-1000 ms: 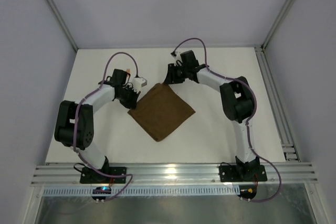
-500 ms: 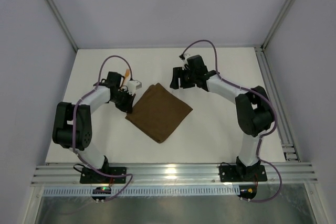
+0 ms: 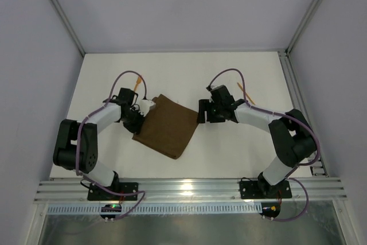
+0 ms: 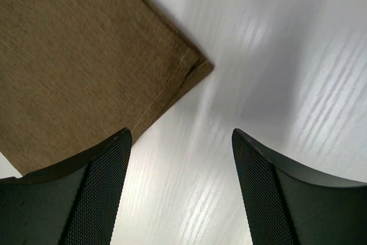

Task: Fold the napkin into a case and place the utensils inside
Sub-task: Rotate the lower triangle-folded napkin at the center of the board.

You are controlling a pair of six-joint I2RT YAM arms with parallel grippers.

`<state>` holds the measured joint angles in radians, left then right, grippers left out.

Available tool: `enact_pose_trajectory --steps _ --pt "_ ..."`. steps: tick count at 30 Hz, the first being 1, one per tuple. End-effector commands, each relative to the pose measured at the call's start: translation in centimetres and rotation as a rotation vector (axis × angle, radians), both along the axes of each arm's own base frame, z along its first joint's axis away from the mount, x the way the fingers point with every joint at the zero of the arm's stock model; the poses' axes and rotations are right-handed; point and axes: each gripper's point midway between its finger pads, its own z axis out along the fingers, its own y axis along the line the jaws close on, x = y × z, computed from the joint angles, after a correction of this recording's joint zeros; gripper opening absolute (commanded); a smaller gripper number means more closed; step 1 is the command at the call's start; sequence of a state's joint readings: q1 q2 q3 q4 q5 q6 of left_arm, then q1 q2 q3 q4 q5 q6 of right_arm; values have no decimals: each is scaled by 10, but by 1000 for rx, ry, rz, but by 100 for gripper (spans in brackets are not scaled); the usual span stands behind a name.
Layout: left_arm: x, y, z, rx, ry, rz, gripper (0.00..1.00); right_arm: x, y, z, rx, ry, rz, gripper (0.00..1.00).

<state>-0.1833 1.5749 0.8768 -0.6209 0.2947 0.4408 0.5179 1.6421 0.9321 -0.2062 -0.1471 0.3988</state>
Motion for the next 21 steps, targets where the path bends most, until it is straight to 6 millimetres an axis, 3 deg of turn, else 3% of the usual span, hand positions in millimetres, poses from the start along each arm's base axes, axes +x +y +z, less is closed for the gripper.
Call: enact_pose_trajectory --steps 1,6,9,11,12,14,15,16,18,19,21 --pt "-30 5 -8 94 51 -88 7 -5 14 5 53 -26 -22 75" --pt "-48 1 -6 86 92 -120 8 -7 24 -16 96 33 -45 73" --pt "-63 3 -3 85 129 -141 10 3 33 -23 105 46 -49 65" --pt "-81 -4 2 28 184 -187 15 20 36 -19 102 27 -67 51" --pt "-88 -10 8 -10 191 -217 25 25 36 -25 96 35 -74 44" --pt "-107 -21 21 -94 230 -289 38 50 39 -12 113 -2 -81 29" --pt "-111 -26 32 -124 205 -318 41 57 39 -17 104 3 -81 24" --pt "-111 -30 42 -152 185 -339 43 80 46 2 124 -46 -80 21" --pt "-112 -35 63 -191 130 -367 46 98 44 -5 111 -35 -64 13" --pt "-104 -39 74 -204 85 -362 47 117 52 12 133 -70 -57 13" --pt "-87 -40 86 -207 17 -295 49 131 59 17 138 -89 -2 16"
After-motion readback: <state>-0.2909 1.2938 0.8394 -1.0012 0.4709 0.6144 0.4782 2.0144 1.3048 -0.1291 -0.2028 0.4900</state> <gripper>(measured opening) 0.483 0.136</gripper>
